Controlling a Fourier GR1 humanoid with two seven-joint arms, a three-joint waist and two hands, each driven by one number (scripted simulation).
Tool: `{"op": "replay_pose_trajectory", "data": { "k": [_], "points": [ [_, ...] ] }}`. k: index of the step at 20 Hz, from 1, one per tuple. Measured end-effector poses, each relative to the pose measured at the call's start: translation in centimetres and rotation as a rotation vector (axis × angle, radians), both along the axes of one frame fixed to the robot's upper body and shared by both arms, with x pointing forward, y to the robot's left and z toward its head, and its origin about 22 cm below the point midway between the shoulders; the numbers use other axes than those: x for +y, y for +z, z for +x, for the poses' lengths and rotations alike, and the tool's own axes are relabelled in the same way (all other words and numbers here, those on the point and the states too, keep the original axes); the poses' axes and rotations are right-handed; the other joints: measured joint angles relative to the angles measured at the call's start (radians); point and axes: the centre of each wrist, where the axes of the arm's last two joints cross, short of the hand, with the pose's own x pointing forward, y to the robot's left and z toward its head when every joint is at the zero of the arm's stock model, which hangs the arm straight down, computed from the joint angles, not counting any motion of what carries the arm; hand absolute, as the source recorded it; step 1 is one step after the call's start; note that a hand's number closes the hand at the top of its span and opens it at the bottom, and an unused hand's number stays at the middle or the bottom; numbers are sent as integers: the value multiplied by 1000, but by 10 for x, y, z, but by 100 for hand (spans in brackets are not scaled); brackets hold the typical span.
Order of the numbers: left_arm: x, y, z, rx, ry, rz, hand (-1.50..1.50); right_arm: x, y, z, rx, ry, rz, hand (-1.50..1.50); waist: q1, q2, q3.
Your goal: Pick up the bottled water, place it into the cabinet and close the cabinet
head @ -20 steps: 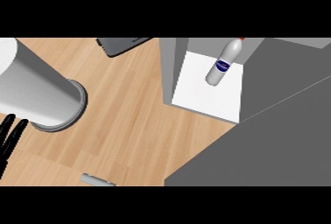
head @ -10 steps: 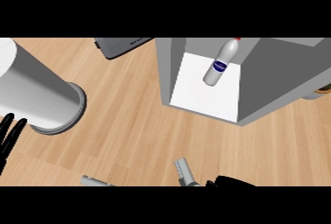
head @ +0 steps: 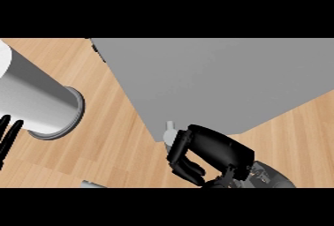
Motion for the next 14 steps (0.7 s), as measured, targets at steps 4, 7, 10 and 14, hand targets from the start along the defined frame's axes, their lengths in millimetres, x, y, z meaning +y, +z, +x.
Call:
{"op": "replay_pose_trajectory", "data": {
  "k": [4, 7, 10, 14],
  "points": [
    [3, -2, -1, 2, 11, -2, -150, 18, 13, 34, 8, -142, -1, 150, -15, -3, 4],
    [7, -3, -2, 4, 22, -5, -150, 28, 25, 58, 8, -253, 29, 150, -24, -6, 5],
    [10, -5, -3, 5, 32, -8, -150, 40, 30, 75, 36, -323, 43, 150, -34, -8, 8],
    [12, -5, -4, 0, 30, -16, -150, 49, 29, 85, 86, -384, 59, 150, -46, -19, 15]
  ]
}}
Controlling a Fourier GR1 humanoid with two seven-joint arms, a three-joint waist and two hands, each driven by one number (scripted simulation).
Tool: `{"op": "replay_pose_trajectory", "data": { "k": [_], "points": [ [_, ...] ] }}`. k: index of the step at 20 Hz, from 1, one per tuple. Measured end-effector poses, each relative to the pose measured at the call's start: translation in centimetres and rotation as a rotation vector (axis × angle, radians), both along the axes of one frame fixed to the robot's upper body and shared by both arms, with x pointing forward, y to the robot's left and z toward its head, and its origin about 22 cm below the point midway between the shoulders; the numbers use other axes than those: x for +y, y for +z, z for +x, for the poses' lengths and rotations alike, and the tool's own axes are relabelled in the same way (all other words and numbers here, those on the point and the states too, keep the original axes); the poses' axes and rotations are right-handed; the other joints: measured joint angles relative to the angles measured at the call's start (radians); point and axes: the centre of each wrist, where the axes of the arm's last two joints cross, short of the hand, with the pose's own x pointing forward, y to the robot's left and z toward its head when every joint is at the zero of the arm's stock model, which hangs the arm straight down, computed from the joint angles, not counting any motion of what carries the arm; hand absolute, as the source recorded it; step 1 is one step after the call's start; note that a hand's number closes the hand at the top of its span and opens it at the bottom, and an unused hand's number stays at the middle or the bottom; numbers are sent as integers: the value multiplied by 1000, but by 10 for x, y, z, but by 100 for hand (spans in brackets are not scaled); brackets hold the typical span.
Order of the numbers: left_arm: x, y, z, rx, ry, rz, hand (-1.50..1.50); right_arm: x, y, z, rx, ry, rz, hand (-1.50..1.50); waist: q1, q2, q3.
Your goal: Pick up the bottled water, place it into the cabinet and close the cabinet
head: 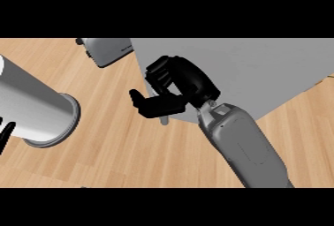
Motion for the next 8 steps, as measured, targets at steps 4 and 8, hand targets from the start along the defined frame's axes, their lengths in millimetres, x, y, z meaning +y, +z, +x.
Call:
{"op": "replay_pose_trajectory", "data": {
  "k": [4, 8],
  "points": [
    [0, -1, -1, -2, 0, -6, -150, 15, 1, 4, 22, 1, 21, -150, 2, -3, -9],
    [-1, -3, -5, 1, 3, -14, -150, 37, 5, 9, 27, 32, 37, -150, 14, 3, -22]
  ]
}}
